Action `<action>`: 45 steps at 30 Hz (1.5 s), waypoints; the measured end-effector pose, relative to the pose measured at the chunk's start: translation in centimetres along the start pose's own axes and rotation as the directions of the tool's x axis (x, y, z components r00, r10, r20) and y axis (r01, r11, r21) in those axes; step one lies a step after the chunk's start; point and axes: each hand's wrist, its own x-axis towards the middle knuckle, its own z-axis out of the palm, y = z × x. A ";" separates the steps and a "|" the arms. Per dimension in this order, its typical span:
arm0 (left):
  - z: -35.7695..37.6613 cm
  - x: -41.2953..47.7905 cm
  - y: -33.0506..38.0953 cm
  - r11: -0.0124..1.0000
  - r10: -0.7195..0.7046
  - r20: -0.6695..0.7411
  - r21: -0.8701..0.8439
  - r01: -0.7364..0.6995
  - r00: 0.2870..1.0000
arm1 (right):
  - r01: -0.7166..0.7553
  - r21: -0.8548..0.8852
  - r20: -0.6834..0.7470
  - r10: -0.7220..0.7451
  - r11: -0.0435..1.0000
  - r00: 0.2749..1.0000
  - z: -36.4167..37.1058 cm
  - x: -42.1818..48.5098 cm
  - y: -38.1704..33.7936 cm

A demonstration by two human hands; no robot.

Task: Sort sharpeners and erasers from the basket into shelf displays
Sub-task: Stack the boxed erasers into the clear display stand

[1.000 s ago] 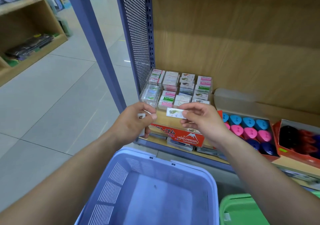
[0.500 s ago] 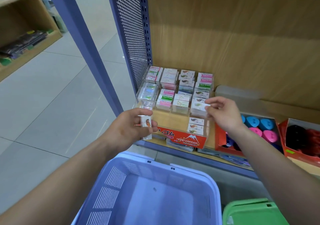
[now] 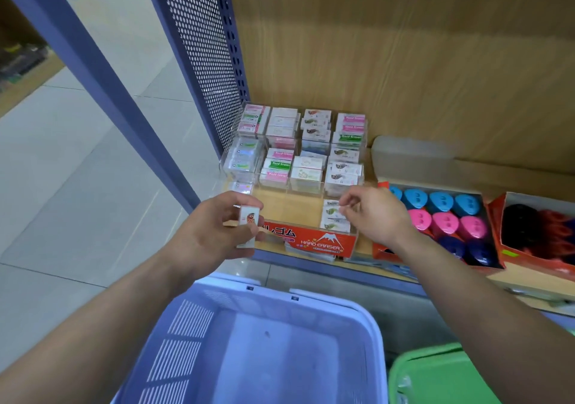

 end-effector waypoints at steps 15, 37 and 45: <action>0.4 -0.8 0.9 0.996 0.044 -0.030 -0.074 -0.047 0.999 | 0.083 -0.270 0.023 -0.080 0.959 0.997 -1.6 -1.5 -3.4; 5.8 -0.7 1.2 0.990 0.126 -0.026 -0.055 -0.127 0.992 | -0.133 0.864 0.209 -0.104 0.485 0.972 -2.8 -7.3 -6.9; 8.8 4.7 1.4 0.997 0.062 -0.082 0.048 -0.058 0.995 | -0.052 0.540 -0.065 0.103 0.840 0.993 -4.0 -6.0 -1.0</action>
